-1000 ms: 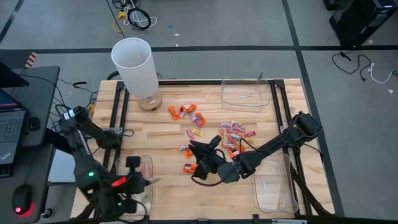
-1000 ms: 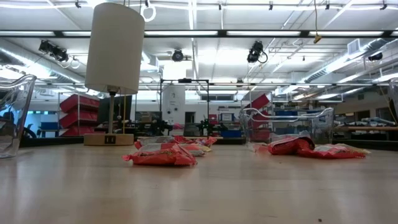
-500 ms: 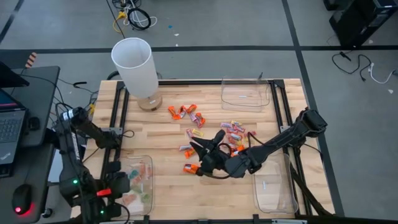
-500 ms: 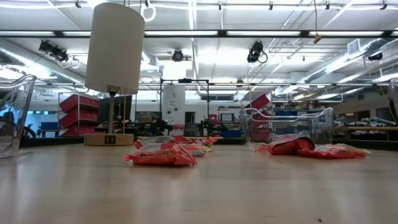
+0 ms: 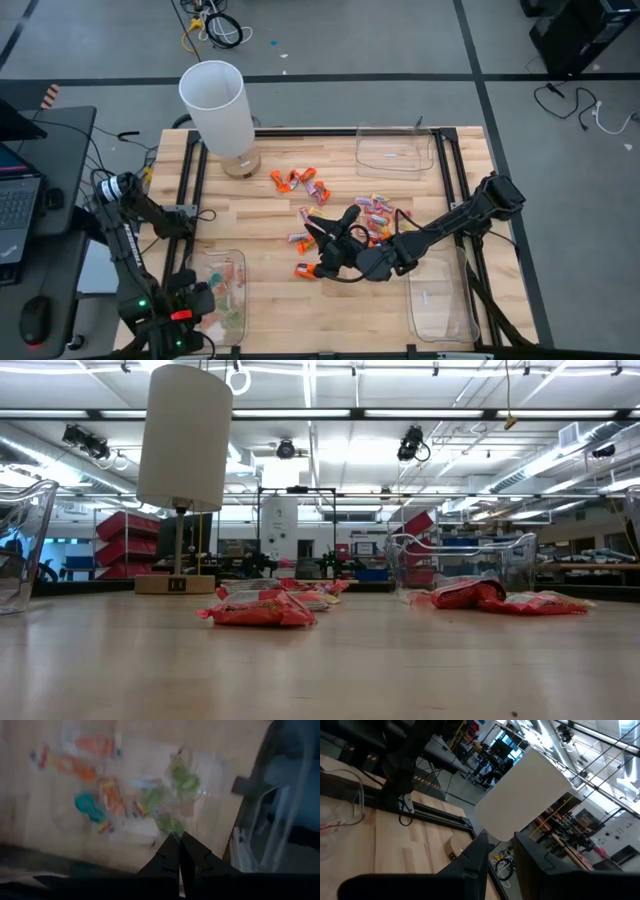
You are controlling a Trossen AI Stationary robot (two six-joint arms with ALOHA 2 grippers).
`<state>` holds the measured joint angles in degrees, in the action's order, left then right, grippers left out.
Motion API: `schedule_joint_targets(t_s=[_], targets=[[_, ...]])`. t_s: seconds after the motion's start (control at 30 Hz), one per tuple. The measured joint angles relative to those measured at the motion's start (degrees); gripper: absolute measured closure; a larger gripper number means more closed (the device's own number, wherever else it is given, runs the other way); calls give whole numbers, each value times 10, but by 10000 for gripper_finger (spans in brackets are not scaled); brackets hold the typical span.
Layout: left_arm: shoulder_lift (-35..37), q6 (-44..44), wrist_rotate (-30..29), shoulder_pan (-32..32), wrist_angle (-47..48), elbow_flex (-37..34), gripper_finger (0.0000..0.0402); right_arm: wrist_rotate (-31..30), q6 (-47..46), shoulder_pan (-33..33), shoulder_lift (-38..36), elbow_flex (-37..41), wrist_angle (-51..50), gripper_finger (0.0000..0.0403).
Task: Sort candy
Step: Put the green gummy into the bottom left transparent bin, then put the orange gummy into the bottom left transparent bin
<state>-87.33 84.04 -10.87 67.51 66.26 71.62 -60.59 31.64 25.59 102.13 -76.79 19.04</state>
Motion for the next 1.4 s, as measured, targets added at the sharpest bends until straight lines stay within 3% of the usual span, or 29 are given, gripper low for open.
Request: schedule_joint_targets(t_s=[0.23,0.6,1.13,1.4], targets=[[0,46,62,0,-55,-63,401,23,-23,-10,0,0,-16,325],[0,52,69,-6,-84,-97,397,24,-47,-17,0,0,-38,325],[0,72,81,-11,-76,-97,309,23,-51,-25,1,0,-53,325],[0,20,81,-11,-74,-88,296,23,-58,-24,1,0,-67,325]])
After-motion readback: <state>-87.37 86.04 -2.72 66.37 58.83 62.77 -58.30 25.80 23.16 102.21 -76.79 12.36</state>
